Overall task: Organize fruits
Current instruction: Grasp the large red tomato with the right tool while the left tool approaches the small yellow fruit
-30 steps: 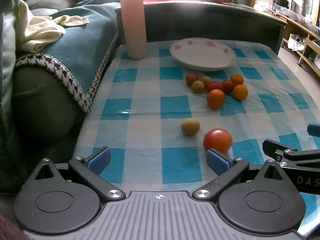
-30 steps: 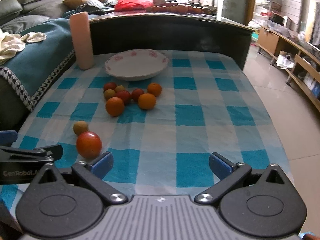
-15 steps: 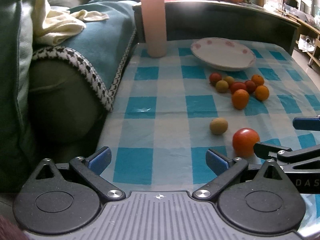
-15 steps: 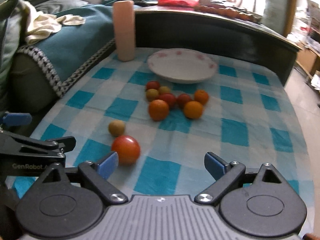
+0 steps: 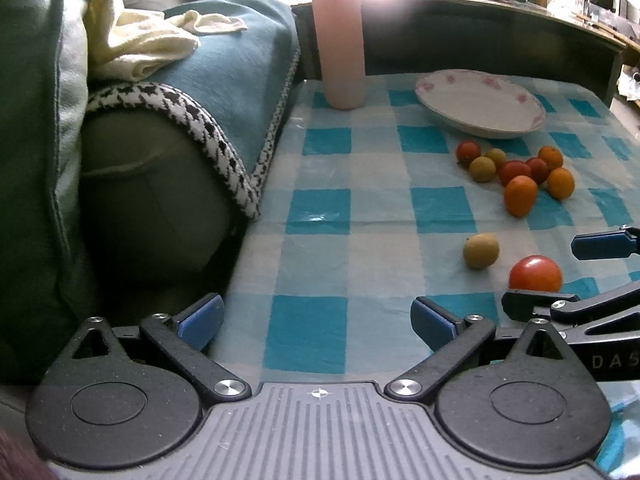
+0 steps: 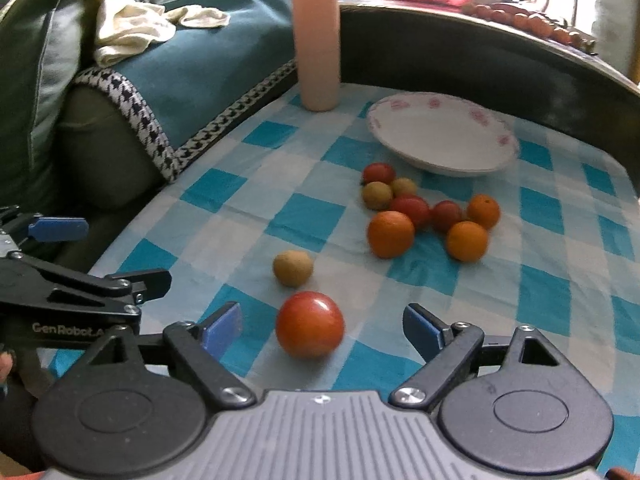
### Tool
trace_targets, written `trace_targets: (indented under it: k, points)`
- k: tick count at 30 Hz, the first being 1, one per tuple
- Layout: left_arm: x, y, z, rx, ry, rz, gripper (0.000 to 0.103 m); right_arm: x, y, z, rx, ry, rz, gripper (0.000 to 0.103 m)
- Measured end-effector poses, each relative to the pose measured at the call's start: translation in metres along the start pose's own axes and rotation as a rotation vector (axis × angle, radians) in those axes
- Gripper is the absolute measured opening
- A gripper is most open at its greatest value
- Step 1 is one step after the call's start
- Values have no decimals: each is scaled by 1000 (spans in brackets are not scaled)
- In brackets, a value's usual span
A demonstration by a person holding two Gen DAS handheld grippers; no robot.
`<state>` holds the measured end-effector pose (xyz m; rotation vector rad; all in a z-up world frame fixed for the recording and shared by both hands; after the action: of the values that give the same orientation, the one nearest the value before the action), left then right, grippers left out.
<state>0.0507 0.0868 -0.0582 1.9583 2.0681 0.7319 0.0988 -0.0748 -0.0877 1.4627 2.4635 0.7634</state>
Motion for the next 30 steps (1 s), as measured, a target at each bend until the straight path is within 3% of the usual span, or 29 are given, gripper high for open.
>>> trace_targets:
  k: [5,7,12,16,24,30]
  points:
    - [-2,2,1,2,-20,4,103,3,2,10,21,20,-8,93]
    - [-7,2,0,-2,-20,19,103,0,2,14,46,39,14,79]
    - [-19,5,-4,-25,-20,65,102,-1,-1,26,81,48,16,72]
    - [-24,8,-4,-34,-58,75,102,1,-1,33,91,39,4,57]
    - [-76,21,2,-42,-147,259,91,-20,-8,21,97,22,68,56]
    - [-96,28,22,-3,-183,281,79,-52,-10,-1,72,-28,154,56]
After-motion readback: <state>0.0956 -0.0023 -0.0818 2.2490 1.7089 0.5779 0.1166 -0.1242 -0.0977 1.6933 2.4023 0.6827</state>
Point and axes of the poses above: each gripper's, at about its wrist camera, not at the fingertips, and z roughly the way its jaws point, x to its left, y to its top, the point moved 7 cm from there along z, roughly the way its jaws point, and after that the axes turned 11 degrees about x, right-handed, at the moved point
